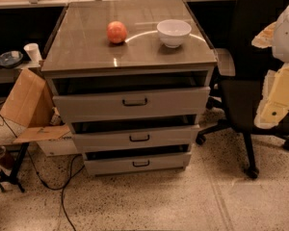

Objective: Open middle drawer

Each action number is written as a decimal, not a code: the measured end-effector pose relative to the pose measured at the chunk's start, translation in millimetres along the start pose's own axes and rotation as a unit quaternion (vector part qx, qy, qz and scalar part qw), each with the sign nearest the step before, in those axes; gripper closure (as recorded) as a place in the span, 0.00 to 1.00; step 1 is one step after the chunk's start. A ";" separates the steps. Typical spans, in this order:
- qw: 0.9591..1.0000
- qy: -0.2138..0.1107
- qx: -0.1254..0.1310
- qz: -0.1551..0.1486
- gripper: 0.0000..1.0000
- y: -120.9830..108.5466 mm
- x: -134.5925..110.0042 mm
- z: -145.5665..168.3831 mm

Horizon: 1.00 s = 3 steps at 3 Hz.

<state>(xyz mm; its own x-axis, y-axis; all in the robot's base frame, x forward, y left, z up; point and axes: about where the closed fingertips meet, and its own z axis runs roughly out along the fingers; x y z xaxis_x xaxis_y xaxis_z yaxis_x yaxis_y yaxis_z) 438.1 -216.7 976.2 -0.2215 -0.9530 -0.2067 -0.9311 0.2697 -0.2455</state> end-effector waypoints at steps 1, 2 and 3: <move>1.000 0.000 0.000 0.000 0.00 0.0 0.0 0.1; 1.000 0.002 0.006 -0.005 0.00 7.0 -6.8 13.9; 1.000 0.002 0.021 -0.002 0.00 29.8 -19.5 69.1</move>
Offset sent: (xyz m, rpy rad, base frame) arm -0.0021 0.0258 -0.0410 -0.0234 -0.0135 0.0187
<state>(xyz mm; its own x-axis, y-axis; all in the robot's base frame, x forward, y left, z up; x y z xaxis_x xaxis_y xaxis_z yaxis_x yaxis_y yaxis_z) 434.7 -180.5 907.4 -0.2187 -0.9547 -0.2016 -0.9189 0.2710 -0.2867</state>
